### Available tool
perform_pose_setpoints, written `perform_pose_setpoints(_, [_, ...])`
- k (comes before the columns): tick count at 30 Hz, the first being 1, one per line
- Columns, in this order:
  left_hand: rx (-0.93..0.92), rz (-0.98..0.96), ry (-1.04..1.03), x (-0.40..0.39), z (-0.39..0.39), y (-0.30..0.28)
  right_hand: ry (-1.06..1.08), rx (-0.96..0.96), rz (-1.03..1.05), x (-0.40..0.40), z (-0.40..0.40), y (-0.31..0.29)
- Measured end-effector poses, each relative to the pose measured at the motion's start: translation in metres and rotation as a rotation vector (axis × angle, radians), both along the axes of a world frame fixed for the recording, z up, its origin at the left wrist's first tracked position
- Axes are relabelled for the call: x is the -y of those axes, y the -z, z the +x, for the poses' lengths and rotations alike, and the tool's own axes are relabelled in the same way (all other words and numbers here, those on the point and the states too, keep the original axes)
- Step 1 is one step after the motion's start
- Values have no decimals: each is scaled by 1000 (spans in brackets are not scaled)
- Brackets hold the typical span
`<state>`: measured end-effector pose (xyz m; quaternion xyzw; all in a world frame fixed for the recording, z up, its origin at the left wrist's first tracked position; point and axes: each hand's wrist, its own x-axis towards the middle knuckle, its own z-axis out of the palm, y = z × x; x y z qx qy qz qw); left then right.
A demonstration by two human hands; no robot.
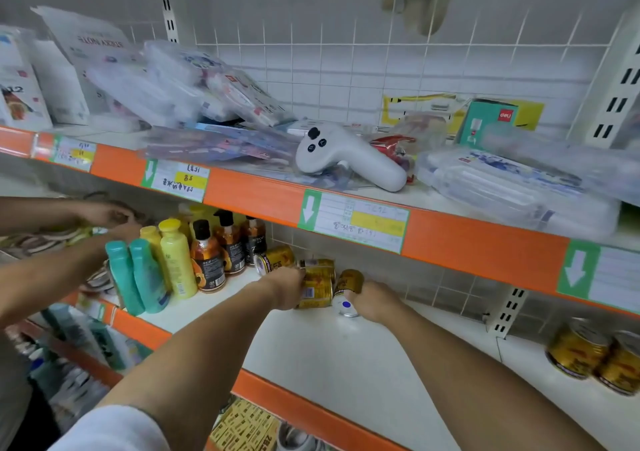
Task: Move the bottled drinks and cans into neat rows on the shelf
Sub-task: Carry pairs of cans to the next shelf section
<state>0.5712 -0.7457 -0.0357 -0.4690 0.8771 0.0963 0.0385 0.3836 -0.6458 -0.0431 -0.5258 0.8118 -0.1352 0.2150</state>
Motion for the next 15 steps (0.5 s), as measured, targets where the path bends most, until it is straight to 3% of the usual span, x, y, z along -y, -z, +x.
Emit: perform_pose_setpoints(15, [-63, -48, -45, 17, -11, -2, 186, 350, -144, 24, -7, 23])
